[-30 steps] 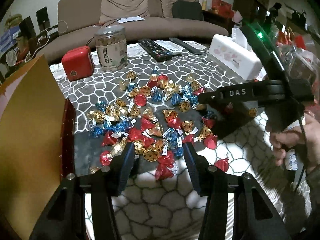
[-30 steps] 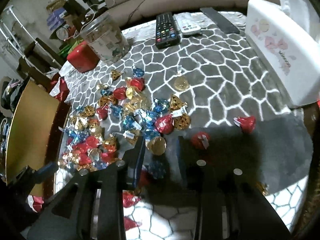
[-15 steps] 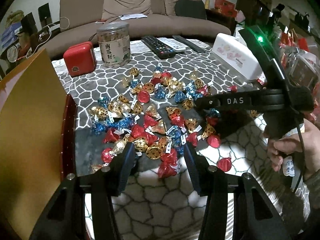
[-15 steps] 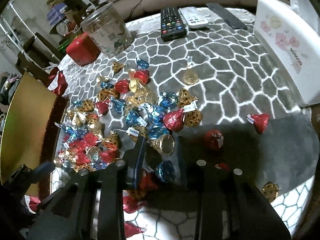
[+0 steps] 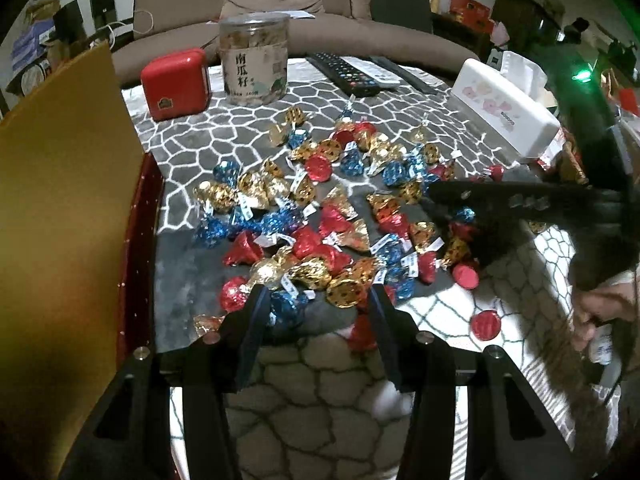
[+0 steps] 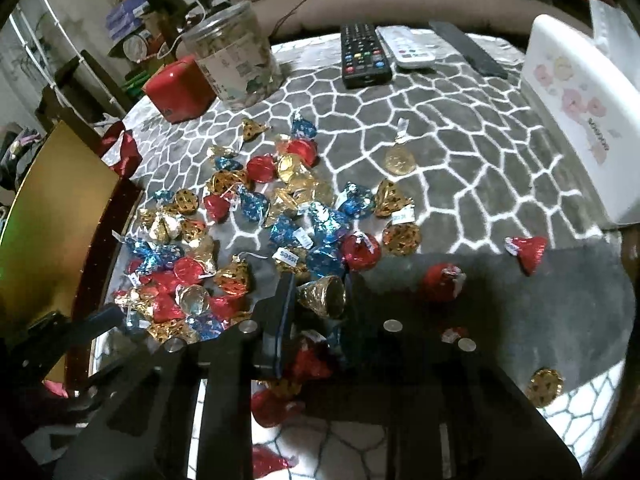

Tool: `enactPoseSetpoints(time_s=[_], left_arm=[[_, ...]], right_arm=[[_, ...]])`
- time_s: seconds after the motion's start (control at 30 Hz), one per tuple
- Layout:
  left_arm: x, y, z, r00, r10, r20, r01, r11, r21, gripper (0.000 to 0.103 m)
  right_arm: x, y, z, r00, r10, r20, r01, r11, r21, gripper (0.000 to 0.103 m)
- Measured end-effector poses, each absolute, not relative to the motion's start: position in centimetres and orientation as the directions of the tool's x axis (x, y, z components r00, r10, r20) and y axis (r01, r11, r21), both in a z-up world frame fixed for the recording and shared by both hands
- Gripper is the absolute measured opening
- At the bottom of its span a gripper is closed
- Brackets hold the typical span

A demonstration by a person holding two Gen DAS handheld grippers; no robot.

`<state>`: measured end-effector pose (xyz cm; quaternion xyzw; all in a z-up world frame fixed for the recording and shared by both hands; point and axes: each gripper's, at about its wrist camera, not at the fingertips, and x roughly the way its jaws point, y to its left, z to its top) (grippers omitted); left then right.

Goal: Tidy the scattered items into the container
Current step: 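Close the left tool on a red kiss while the right tool grasps a gold kiss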

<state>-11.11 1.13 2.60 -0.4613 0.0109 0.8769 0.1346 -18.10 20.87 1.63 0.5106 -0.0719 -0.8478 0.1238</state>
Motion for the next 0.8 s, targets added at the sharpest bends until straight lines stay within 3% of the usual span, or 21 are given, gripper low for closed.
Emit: enactPoseSetpoints(time_s=[0.2,0.27,0.6,0.63,0.67,0.73,0.8], left_arm=[[-10.7,2.1,2.7,-0.539,0.299,-0.788,-0.310,-0.940,-0.145,0.054],[-10.5,2.7,2.5,-0.546,0.279,-0.790,-0.321,-0.941,-0.111,0.059],[-11.6,2.0,1.4,-0.614,0.276,-0.740,-0.269,-0.954,-0.133,0.058],[-11.5,2.2,1.4,-0.613,0.276,-0.740,-0.278,-0.952,-0.125,0.054],[-11.3,2.2,1.4,-0.611,0.287,-0.738,-0.290,-0.948,-0.129,0.040],[-11.1,2.1,1.6,-0.597,0.320,-0.735,-0.308,-0.938,-0.158,0.025],[-10.9,2.0,2.1,-0.592,0.328,-0.736,-0.313,-0.935,-0.165,0.016]], right_arm=[[-17.2,22.4,5.1,-0.485,-0.362,-0.796,0.127,-0.930,0.346,0.024],[-16.8,22.9,6.0,-0.493,-0.390,-0.778,0.131,-0.917,0.377,0.024],[-15.6,23.6,6.0,-0.476,-0.410,-0.778,0.126,-0.908,0.400,0.024],[-15.6,23.6,6.0,-0.474,-0.410,-0.779,0.128,-0.908,0.400,0.024],[-15.6,23.6,6.1,-0.473,-0.411,-0.779,0.131,-0.907,0.399,0.024],[-15.7,23.5,6.4,-0.478,-0.416,-0.774,0.134,-0.905,0.404,0.024],[-15.8,23.4,6.7,-0.484,-0.427,-0.764,0.136,-0.899,0.416,0.024]])
